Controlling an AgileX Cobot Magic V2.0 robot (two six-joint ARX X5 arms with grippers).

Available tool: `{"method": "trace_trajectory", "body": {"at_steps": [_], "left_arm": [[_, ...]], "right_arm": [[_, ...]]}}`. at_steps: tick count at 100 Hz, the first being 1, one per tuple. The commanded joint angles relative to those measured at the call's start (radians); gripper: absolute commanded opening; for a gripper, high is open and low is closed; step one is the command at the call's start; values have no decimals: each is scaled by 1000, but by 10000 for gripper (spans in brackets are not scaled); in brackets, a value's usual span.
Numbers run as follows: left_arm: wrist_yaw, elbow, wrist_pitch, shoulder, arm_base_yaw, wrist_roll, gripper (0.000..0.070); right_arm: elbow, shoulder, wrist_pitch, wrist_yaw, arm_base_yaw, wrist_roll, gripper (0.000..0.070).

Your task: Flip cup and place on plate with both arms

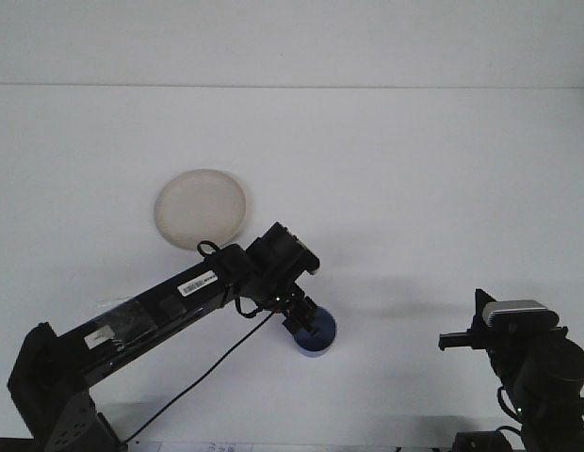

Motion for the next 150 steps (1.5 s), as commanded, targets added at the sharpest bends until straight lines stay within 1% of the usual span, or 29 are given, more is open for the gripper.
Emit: {"method": "trace_trajectory", "body": {"at_steps": [1,5,16,22,35,47,54,74,86,99,118,122,125,129,135,139,143,150], "left_arm": [[-6,19,3,24,-11,25,0],[-6,19,3,24,-11,24,11],[-7,32,-10,19,-8,24,10],[-32,62,-40,17,8,28,10],[-166,165,-101,16,72,35,9],[-307,263,-106,16,173,34,9],[-358,306,-89,17,245,34,9],[-363,356,-101,48,453,33,10],[-363,356,-92,92,545,23,10],[-363,357,-96,148,603,22,10],[-362,357,-87,208,631,19,20],[-362,357,-86,213,632,13,40],[-362,357,-85,215,632,9,84],[-362,357,-84,216,632,8,160],[-362,357,-79,216,632,8,292],[-362,360,-79,216,632,8,350],[-362,367,-83,216,632,8,390],[-362,385,-94,216,634,8,430]], "right_arm": [[7,3,10,-1,0,10,0],[7,3,10,-1,0,10,0],[7,3,10,-1,0,10,0],[7,3,10,-1,0,10,0],[7,3,9,-1,0,10,0],[7,3,9,-1,0,10,0],[7,3,9,-1,0,10,0],[7,3,9,-1,0,10,0],[7,3,9,-1,0,10,0],[7,3,9,-1,0,10,0],[7,3,2,-1,0,10,0],[7,3,-1,-1,0,10,0],[7,3,-2,-1,0,10,0],[7,3,-5,-1,0,10,0],[7,3,-7,-1,0,10,0],[7,3,-7,-1,0,10,0],[7,3,-7,-1,0,10,0],[7,3,-8,-1,0,10,0]]}}
